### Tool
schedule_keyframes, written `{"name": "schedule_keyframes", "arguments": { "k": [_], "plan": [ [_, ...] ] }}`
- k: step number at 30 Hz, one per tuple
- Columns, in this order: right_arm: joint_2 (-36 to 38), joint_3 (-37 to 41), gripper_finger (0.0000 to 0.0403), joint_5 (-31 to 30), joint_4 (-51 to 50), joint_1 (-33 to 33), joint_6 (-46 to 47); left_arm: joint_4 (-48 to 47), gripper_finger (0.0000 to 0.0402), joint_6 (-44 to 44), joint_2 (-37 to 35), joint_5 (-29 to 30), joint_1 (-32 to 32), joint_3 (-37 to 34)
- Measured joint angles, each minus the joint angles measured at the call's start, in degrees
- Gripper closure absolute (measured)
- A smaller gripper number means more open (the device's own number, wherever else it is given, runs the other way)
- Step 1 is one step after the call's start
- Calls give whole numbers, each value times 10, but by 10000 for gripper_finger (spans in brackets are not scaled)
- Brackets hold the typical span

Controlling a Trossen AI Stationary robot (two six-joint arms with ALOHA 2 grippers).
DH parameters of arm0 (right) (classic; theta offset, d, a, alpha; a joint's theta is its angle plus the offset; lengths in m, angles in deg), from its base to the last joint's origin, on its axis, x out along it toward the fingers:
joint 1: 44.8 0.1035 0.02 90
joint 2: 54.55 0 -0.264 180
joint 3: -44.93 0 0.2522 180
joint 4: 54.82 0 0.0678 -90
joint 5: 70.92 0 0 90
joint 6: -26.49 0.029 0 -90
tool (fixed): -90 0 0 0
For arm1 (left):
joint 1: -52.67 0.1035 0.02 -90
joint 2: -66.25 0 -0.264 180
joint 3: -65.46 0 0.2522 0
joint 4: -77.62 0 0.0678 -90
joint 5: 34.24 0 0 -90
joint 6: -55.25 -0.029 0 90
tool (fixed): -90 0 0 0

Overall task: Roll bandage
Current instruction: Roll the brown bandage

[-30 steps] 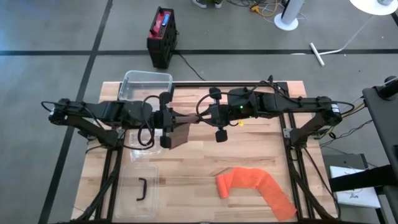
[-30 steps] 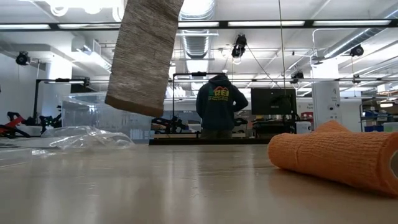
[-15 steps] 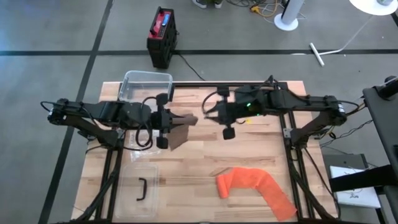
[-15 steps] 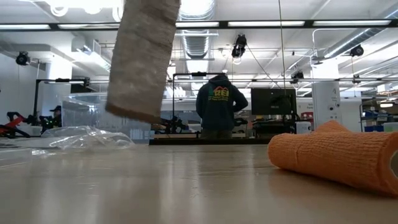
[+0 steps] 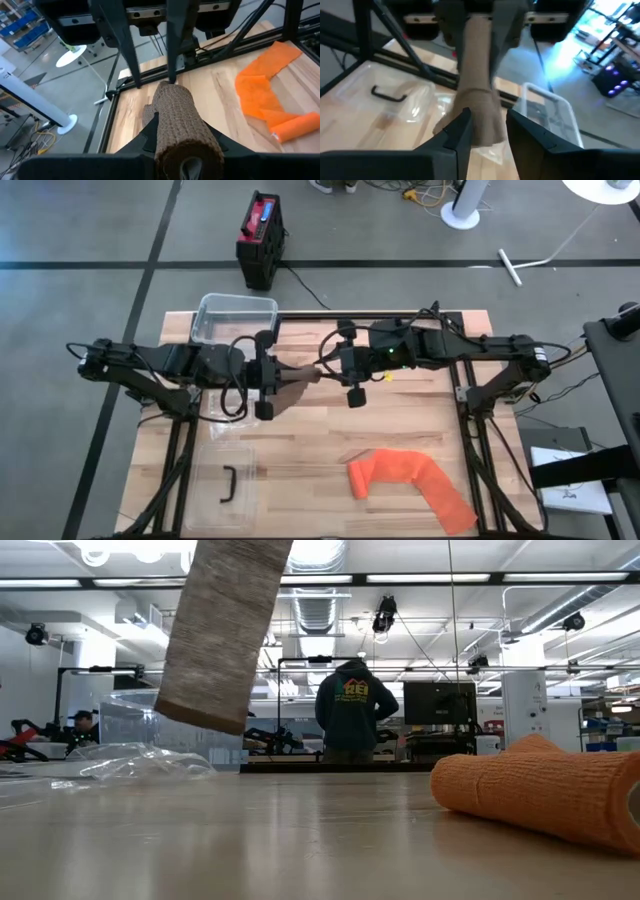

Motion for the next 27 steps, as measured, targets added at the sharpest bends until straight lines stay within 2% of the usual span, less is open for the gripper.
{"name": "schedule_keyframes", "arguments": {
  "k": [10, 14, 19, 27],
  "plan": [
    [-13, -1, 273, 15, 7, 0, 4, 8, 349, 0, 2, 0, 0, 0],
    [-13, -1, 306, 15, 12, 0, 4, 11, 348, -1, 3, 0, 0, 0],
    [-13, -1, 389, 16, 12, 0, -2, 6, 349, -1, 3, 1, 0, 0],
    [-9, -1, 402, 8, -10, 0, 4, 4, 349, 10, 0, 16, 0, -1]
  ]
}}
